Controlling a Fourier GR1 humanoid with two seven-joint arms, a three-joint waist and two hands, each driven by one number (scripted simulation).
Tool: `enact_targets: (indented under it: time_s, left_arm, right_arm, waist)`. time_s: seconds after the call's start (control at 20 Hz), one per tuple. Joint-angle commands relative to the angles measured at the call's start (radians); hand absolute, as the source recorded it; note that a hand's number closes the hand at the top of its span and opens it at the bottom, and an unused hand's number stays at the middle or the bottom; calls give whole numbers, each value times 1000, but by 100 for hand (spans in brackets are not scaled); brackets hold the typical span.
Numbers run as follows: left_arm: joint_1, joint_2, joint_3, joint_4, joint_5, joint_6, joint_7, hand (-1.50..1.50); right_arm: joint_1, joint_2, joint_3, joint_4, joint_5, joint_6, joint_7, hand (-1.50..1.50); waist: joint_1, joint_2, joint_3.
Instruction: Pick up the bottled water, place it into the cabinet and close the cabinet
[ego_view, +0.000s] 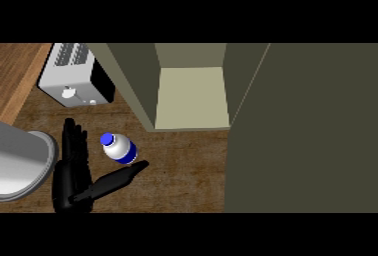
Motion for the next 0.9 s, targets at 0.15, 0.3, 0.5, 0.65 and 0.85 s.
enact_targets:
  time_s: [0.15, 0.3, 0.5, 0.65, 0.85]
  left_arm:
    - [-22, -34, 113, 179, 127, -99, -130, -150]
    - [-69, -61, 179, 331, 196, -173, -229, -150]
    - [-93, -120, 220, 503, 237, -239, -381, -150]
    - [-46, -134, 227, 571, 226, -252, -460, -150]
    - [-109, -130, 309, 701, 276, -326, -555, -150]
  right_arm:
    - [117, 8, -4, -242, -182, -4, 78, -150]
    - [106, 0, -10, -205, -195, 4, 59, -150]
    - [78, -21, -38, -135, -209, 30, 8, -150]
    - [151, -26, -38, -202, -210, 47, 10, -150]
    - [130, -19, -27, -190, -195, 25, 0, -150]
  waist:
    - [-1, -1, 1]
    - [-6, 3, 0]
    - [-2, 4, 0]
    - [-3, 1, 1]
    - [7, 4, 0]
